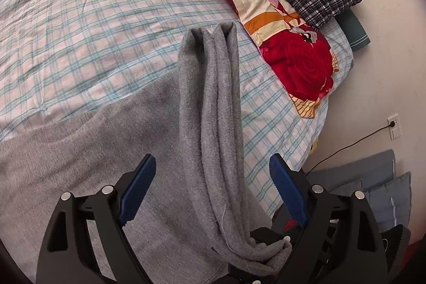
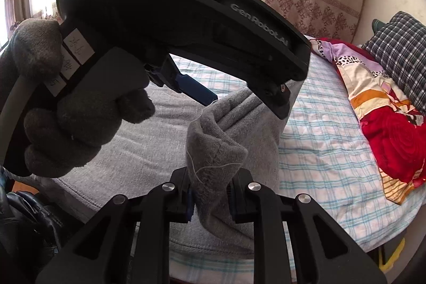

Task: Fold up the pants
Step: 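Grasp the lifted fold with the left gripper while the right releases it, then lay the held fold down onto the stack and open the left gripper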

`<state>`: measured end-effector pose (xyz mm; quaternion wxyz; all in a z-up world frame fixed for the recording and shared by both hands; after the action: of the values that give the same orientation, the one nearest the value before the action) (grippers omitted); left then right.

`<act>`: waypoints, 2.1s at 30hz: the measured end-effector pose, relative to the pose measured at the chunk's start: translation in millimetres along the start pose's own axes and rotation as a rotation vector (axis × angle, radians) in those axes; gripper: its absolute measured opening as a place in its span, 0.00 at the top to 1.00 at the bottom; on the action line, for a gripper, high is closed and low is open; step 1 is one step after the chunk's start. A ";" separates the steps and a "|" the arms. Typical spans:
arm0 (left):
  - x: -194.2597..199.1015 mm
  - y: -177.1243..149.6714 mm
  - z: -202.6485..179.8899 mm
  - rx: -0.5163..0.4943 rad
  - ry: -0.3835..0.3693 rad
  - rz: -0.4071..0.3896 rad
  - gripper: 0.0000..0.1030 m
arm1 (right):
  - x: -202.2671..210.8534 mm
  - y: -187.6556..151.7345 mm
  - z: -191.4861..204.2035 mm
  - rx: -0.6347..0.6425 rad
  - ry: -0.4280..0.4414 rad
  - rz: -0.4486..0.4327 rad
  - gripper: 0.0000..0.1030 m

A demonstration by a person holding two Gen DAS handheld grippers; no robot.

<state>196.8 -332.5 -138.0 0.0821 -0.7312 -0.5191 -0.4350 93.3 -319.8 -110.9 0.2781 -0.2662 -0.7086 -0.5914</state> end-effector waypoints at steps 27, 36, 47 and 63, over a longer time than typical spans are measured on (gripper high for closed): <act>145.7 -62.7 100.0 0.166 0.109 -0.218 0.87 | 38.3 11.8 -9.3 -0.309 0.439 0.042 0.40; 150.9 -122.1 162.0 0.205 0.259 -0.215 0.86 | 8.7 -2.5 20.1 -0.275 0.403 0.163 0.40; 151.0 -129.7 178.9 0.184 0.253 -0.257 0.86 | -29.4 -42.2 56.5 -0.184 0.353 0.372 0.40; 183.5 -141.4 190.6 0.153 0.450 -0.268 0.56 | 2.5 -38.7 18.5 -0.192 0.318 0.324 0.40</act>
<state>199.6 -34.0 -168.5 0.1921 -0.5327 -0.6110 -0.5532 62.8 -307.6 -138.5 0.4507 -0.3052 -0.5445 -0.6382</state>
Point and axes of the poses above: each gripper's, at about its wrist camera, not at the fingertips, and x roughly against the way its jaws point, z to its left, y to its top, the point moved 8 cm from there along -x, roughly the way its jaws point, and after that the axes turned 7 degrees about -y, right-handed, at the moved point
